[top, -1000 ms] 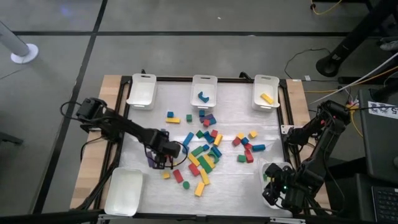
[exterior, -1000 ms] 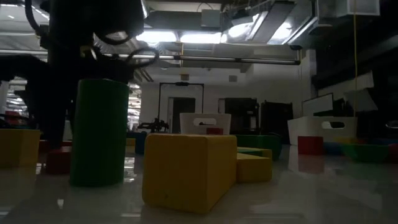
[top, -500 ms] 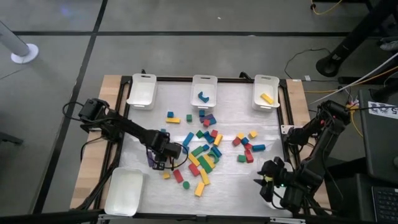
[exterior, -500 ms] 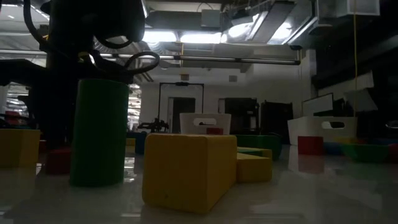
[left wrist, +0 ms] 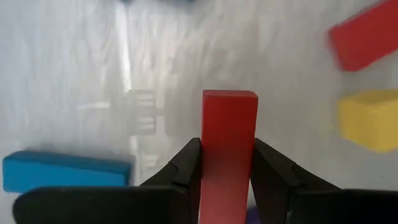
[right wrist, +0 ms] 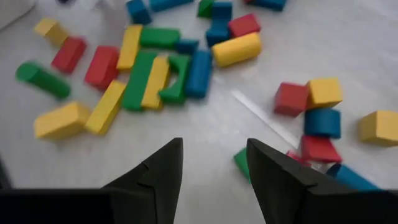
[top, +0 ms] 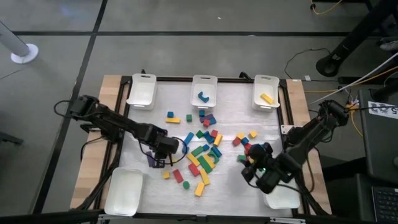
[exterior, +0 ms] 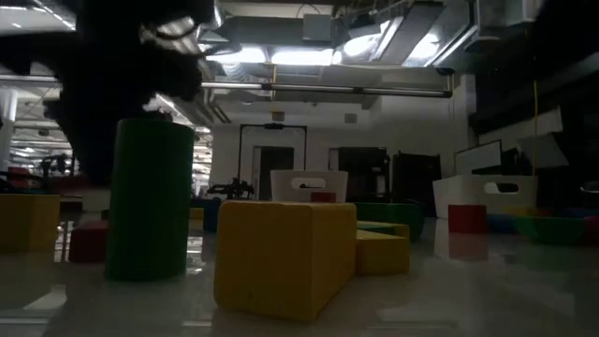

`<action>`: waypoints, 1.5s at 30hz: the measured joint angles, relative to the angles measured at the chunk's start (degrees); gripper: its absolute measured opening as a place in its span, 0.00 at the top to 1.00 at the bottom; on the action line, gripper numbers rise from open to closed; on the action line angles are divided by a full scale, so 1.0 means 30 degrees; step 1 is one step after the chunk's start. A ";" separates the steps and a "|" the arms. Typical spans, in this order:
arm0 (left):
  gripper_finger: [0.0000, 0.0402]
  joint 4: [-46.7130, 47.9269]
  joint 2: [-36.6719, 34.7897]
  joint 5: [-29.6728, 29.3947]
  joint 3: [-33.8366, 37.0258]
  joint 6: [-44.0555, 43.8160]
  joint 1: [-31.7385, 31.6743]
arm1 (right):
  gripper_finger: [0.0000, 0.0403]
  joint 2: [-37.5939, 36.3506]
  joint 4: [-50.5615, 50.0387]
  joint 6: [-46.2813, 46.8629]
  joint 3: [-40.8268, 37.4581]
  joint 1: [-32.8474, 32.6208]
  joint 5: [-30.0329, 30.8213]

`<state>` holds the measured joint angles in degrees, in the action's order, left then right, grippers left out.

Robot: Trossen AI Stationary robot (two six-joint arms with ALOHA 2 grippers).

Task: Sort blocks
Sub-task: Put the red block into the bottom left white bin

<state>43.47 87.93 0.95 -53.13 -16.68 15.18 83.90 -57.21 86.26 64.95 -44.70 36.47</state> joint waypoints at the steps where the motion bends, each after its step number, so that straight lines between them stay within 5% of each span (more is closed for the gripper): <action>1: 0.78 -0.0064 -0.0422 0.0249 -0.0071 -0.0224 0.0002 | 0.55 0.0000 0.0000 -0.0004 0.0000 0.0343 0.0000; 11: 0.78 -0.0151 -0.4087 0.3896 -0.1283 -0.3444 0.1057 | 0.55 0.0000 0.0015 -0.1841 0.0000 0.3192 -0.0523; 20: 0.78 0.0029 -0.5627 0.6926 -0.1344 -0.9735 0.4833 | 0.55 0.0720 0.0001 -0.2550 0.0000 0.4844 -0.1542; 32: 0.76 0.3197 -0.5651 0.6614 -0.1321 -1.7651 1.0365 | 0.55 0.3207 0.0052 -0.2808 0.0000 0.5330 -0.2676; 45: 0.68 0.3298 -0.5629 0.6024 0.0431 -2.2286 1.2364 | 0.55 0.4785 0.0022 -0.1807 0.0000 0.5649 -0.3009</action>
<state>53.36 71.05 19.02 -51.84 -83.54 52.27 98.25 -57.14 80.84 64.95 -27.75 27.44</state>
